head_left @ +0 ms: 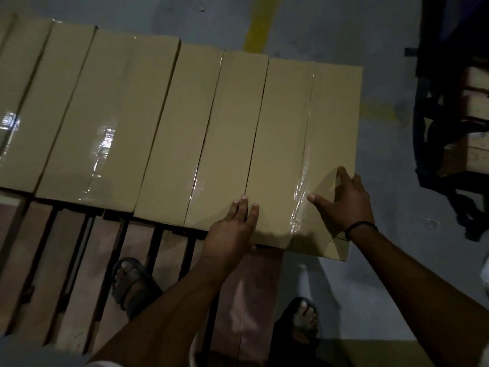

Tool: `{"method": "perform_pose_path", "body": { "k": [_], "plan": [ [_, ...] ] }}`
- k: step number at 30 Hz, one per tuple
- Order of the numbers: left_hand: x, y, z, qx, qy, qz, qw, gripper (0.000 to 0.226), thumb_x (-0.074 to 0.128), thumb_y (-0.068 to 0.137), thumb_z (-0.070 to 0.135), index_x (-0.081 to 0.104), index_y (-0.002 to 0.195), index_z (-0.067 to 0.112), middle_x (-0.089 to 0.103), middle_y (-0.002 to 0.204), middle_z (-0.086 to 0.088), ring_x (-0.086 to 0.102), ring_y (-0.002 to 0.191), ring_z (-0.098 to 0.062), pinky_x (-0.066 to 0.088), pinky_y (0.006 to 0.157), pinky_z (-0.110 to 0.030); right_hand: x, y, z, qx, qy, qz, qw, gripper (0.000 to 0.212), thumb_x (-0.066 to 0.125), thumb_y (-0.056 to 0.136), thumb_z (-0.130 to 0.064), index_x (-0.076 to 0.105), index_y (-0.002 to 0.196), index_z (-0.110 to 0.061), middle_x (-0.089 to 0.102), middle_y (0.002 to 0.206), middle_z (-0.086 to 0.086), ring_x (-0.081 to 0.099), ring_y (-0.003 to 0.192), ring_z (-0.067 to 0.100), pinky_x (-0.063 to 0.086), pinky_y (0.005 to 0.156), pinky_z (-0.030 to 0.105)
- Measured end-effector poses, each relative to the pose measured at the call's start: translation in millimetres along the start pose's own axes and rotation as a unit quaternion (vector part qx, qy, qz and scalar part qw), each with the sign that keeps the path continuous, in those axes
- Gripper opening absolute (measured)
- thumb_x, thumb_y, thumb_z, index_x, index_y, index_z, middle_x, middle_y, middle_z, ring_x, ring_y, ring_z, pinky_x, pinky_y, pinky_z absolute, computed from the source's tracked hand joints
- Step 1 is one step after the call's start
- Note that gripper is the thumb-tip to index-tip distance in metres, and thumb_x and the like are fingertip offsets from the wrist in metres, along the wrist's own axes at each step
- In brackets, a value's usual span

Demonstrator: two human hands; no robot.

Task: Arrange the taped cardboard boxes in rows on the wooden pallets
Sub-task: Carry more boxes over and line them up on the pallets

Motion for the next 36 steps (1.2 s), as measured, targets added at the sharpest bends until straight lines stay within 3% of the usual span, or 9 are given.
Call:
{"method": "perform_pose_path", "body": {
  "k": [12,21,25,30,33,36],
  "plan": [
    [0,-3,-12,-0.004,0.026,0.013,1.0,0.088,0.056,0.102,0.039,-0.002,0.164,0.015,-0.008,0.171,-0.016,0.0,0.159,-0.028,0.048,0.104,-0.042,6,3,-14,-0.007,-0.008,-0.001,1.0,0.109,0.081,0.078,-0.055,0.02,0.162,-0.024,0.018,0.166,0.017,0.024,0.15,0.038,0.03,0.119,0.045],
    [-3,-4,-34,-0.008,0.009,0.007,1.0,0.093,0.062,0.099,0.041,0.0,0.164,0.017,-0.006,0.172,-0.012,0.004,0.159,-0.025,0.045,0.108,-0.041,21,3,-29,-0.011,-0.007,-0.013,1.0,0.108,0.079,0.082,-0.054,0.013,0.163,-0.027,0.004,0.169,0.013,0.018,0.153,0.037,0.026,0.121,0.044],
    [2,-7,-35,-0.013,-0.009,0.021,1.0,0.093,0.065,0.096,0.024,0.001,0.165,0.018,-0.005,0.172,-0.012,0.005,0.159,-0.026,0.048,0.105,-0.041,29,2,-27,-0.009,-0.013,-0.031,0.999,0.105,0.071,0.087,-0.056,0.004,0.163,-0.029,-0.01,0.169,0.009,0.013,0.155,0.036,0.024,0.122,0.045],
    [2,-11,-33,-0.003,-0.012,0.038,0.999,0.088,0.048,0.094,-0.003,-0.002,0.164,0.016,-0.009,0.171,-0.012,0.001,0.159,-0.027,0.05,0.102,-0.04,35,-7,-27,-0.004,-0.018,-0.041,0.999,0.102,0.065,0.09,-0.059,0.0,0.163,-0.031,-0.021,0.167,0.01,0.005,0.156,0.037,0.02,0.124,0.045],
    [0,-12,-32,-0.003,-0.02,0.031,0.999,0.089,0.047,0.092,-0.005,-0.002,0.164,0.015,-0.011,0.171,-0.014,-0.002,0.159,-0.028,0.044,0.109,-0.04,38,-22,-26,-0.006,-0.031,-0.038,0.999,0.102,0.065,0.089,-0.063,0.003,0.163,-0.032,-0.024,0.167,0.008,0.005,0.155,0.037,0.023,0.122,0.049],
    [1,-17,-32,-0.008,-0.015,0.025,1.0,0.088,0.051,0.094,0.0,0.0,0.164,0.014,-0.009,0.17,-0.017,-0.002,0.158,-0.032,0.027,0.121,-0.038,42,-36,-20,0.003,-0.041,-0.03,0.999,0.1,0.063,0.088,-0.065,0.007,0.163,-0.031,-0.019,0.168,0.008,0.006,0.155,0.036,0.024,0.122,0.053]
  ]
}}
Point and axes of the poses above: each hand's wrist, its own y-axis towards the middle knuckle, its own x-axis out of the palm, z = x × y, the point moved 6 cm from there along y, towards the middle knuckle
